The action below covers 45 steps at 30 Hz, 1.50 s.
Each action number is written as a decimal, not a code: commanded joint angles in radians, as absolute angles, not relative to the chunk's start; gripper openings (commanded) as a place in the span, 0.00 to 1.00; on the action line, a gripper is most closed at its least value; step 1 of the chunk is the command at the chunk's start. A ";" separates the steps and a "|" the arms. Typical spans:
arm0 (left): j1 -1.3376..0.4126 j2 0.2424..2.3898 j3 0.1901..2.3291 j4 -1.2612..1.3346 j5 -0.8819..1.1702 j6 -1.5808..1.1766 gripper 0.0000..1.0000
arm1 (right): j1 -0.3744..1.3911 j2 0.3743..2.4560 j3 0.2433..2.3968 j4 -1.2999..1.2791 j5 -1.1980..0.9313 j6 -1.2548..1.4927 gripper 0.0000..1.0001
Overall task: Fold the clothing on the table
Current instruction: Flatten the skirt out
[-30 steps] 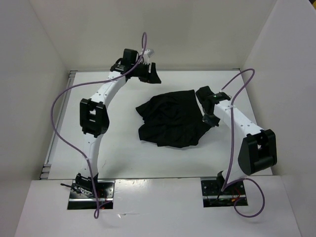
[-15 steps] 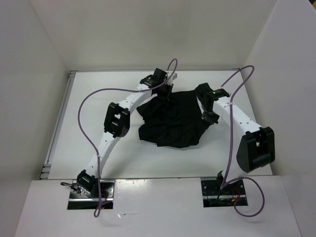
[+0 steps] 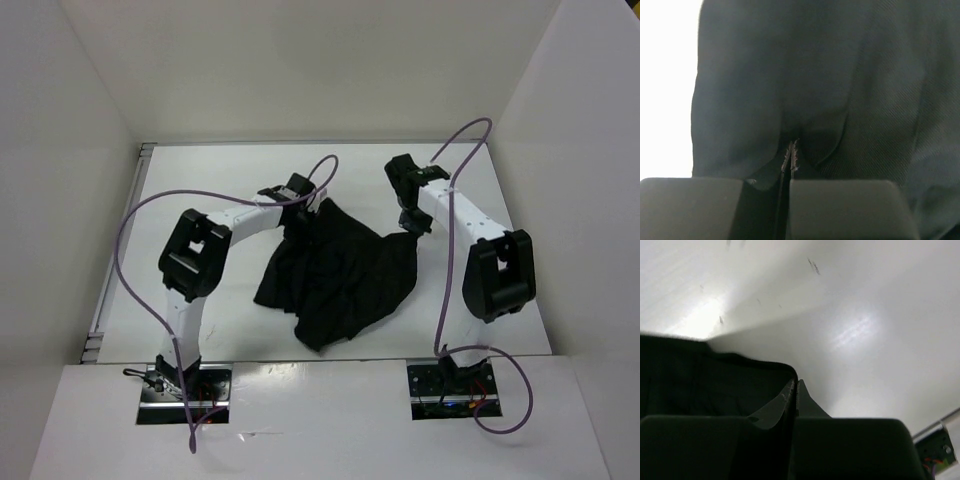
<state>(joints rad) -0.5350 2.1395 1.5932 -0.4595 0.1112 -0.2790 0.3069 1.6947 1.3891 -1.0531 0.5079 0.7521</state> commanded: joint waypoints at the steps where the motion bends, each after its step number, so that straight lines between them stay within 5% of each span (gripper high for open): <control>1: -0.532 2.021 1.432 -0.548 0.149 -0.366 0.00 | 0.296 1.759 1.485 -0.954 0.522 0.683 0.00; 5: -0.532 1.884 1.301 -0.558 0.160 -0.434 0.01 | 0.287 1.815 1.552 -0.855 0.503 0.623 0.00; 8: -0.532 1.769 1.347 -0.580 0.115 -0.446 0.28 | 0.287 1.858 1.609 -0.828 0.465 0.591 0.00; 9: -0.532 1.728 1.374 -0.592 0.104 -0.436 0.49 | 0.287 1.868 1.627 -0.828 0.465 0.581 0.00; 10: -0.503 1.714 1.426 -0.592 0.104 -0.436 0.60 | 0.287 1.879 1.649 -0.828 0.450 0.581 0.00; 15: -0.437 1.712 1.480 -0.522 0.083 -0.416 0.78 | 0.287 1.859 1.628 -0.819 0.436 0.572 0.00; 30: -0.394 1.919 1.401 -0.120 0.092 -0.319 0.73 | 0.287 1.787 1.545 -0.810 0.396 0.572 0.00; 34: -0.376 1.962 1.401 -0.106 0.092 -0.319 0.63 | 0.287 1.778 1.534 -0.810 0.396 0.581 0.00; 36: -0.365 1.977 1.391 -0.086 0.112 -0.319 0.50 | 0.287 1.778 1.525 -0.810 0.396 0.581 0.00; 45: -0.347 2.026 1.359 -0.064 0.130 -0.348 0.50 | 0.287 1.778 1.525 -0.810 0.396 0.600 0.00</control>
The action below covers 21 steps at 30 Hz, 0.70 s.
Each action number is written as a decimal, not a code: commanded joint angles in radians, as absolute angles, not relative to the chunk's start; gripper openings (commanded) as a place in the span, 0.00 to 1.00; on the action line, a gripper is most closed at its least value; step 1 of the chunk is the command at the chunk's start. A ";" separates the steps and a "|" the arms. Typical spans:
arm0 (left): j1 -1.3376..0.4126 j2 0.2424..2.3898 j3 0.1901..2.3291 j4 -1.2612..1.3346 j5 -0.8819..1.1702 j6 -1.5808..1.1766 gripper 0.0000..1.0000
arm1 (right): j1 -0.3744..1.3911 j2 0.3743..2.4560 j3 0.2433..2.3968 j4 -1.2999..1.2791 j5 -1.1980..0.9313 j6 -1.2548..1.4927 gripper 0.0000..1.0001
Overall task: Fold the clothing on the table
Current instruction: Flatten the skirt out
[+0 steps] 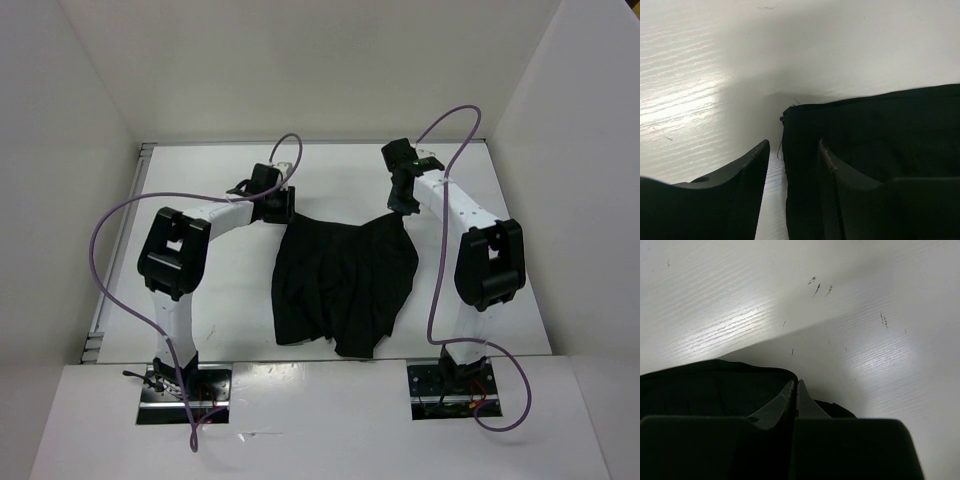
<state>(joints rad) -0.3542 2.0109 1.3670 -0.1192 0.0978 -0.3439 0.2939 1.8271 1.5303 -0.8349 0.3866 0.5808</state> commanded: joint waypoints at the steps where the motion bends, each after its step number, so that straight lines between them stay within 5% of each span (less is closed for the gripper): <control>1: -0.347 2.026 1.359 -0.055 0.141 -0.348 0.50 | 0.287 1.778 1.525 -0.810 0.387 0.600 0.00; 11: -0.337 2.078 1.304 -0.008 0.198 -0.371 0.45 | 0.287 1.778 1.516 -0.819 0.387 0.600 0.00; 16: -0.337 2.088 1.304 -0.008 0.198 -0.390 0.17 | 0.296 1.758 1.506 -0.819 0.387 0.609 0.00; 17: -0.337 2.088 1.304 -0.017 0.212 -0.390 0.00 | 0.296 1.758 1.506 -0.819 0.377 0.609 0.00; 21: -0.337 2.027 1.339 -0.028 0.279 -0.399 0.00 | 0.296 1.738 1.506 -0.819 0.377 0.597 0.00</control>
